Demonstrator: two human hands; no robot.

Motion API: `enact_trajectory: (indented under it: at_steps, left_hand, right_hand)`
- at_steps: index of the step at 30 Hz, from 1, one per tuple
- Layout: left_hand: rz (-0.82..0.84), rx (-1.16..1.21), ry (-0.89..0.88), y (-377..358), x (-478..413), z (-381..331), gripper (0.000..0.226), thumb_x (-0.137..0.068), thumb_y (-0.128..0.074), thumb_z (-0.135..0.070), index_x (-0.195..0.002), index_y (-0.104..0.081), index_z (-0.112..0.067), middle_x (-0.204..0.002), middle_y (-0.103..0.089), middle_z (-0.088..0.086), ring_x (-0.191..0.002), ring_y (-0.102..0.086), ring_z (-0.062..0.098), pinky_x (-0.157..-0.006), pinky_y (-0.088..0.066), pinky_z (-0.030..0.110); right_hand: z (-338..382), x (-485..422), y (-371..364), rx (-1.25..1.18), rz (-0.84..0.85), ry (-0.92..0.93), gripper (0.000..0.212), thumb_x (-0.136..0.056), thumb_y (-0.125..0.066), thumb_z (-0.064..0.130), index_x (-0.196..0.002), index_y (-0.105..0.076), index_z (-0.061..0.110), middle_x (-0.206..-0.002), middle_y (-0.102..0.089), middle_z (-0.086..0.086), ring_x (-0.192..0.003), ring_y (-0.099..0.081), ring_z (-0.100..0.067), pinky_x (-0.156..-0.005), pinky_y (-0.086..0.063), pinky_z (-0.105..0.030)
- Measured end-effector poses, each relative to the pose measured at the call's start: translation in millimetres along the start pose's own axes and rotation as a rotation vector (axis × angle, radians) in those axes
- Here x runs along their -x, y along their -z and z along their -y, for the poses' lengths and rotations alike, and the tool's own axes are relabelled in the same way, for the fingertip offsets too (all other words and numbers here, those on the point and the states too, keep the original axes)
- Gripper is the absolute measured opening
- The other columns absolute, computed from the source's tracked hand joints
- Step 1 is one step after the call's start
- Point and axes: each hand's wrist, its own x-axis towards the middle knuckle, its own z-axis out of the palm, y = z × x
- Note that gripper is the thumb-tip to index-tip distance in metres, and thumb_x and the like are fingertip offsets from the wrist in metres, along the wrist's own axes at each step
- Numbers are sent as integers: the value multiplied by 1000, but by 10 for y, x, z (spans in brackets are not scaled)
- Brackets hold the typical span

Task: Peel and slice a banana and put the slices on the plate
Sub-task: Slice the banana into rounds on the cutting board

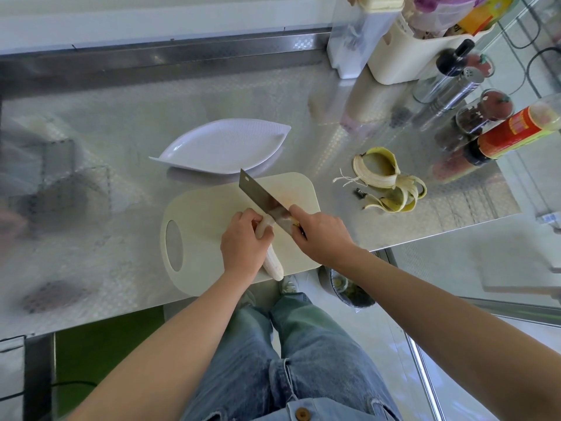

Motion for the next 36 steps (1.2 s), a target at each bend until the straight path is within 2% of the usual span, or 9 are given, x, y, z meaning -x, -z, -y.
enact_trajectory:
  at_steps: [4, 7, 11, 19, 24, 28, 32, 36]
  left_hand:
    - [18, -10, 7, -4, -5, 18, 15, -83, -67, -28, -93, -61, -19, -92, -58, -3, -77, -54, 17, -64, -36, 26]
    - [18, -17, -4, 1, -9, 26, 16, -83, -67, -29, -94, -61, -18, -92, -58, -3, -77, -55, 17, -65, -37, 26]
    - [4, -23, -15, 2, -16, 22, 16, -83, -68, -27, -93, -61, -16, -90, -58, -1, -75, -54, 18, -65, -36, 26]
    - [-5, -21, -23, 8, -10, 16, 17, -84, -68, -30, -91, -61, -16, -87, -58, -2, -74, -52, 15, -64, -34, 26]
    - [15, -14, -11, 14, -14, 14, 17, -83, -68, -30, -92, -61, -17, -89, -58, -2, -74, -53, 16, -65, -36, 26]
    - [26, -2, 5, 15, -13, 16, 17, -83, -68, -29, -95, -62, -18, -91, -59, -3, -77, -54, 16, -67, -37, 26]
    - [27, 4, 8, 13, -15, 29, 17, -83, -68, -29, -96, -62, -19, -91, -59, -3, -78, -54, 16, -67, -37, 26]
    - [17, -15, -5, 7, -21, 30, 16, -83, -68, -29, -92, -61, -18, -88, -58, -3, -76, -54, 16, -65, -37, 27]
  right_hand:
    - [3, 14, -67, 8, 26, -22, 22, -98, -33, 26, -116, -42, 16, -64, -45, -4, -56, -43, -27, -50, -26, -27]
    - [-1, 43, -78, -10, -10, -22, 20, -98, -34, 26, -113, -44, 16, -63, -46, -4, -52, -42, -25, -49, -26, -26]
    - [4, 58, 15, -43, -87, -27, 16, -96, -39, 24, -108, -47, 15, -60, -44, -3, -48, -35, -22, -45, -16, -25]
    - [13, 38, 26, -24, -57, 9, 21, -97, -37, 25, -114, -45, 18, -64, -50, -5, -55, -45, -26, -55, -30, -27]
    - [17, 16, -42, -2, -23, 3, 21, -97, -34, 24, -115, -43, 18, -64, -48, -5, -55, -47, -27, -54, -33, -28]
    - [28, -19, -137, -14, 17, -20, 24, -99, -33, 28, -118, -41, 17, -69, -52, -8, -64, -56, -33, -57, -42, -33]
    - [14, -19, -131, -40, -21, -31, 19, -98, -35, 28, -111, -44, 17, -68, -53, -8, -62, -54, -33, -54, -38, -31]
    - [17, 2, -5, -73, -96, -29, 16, -96, -40, 28, -106, -45, 16, -62, -50, -6, -54, -43, -29, -52, -32, -30]
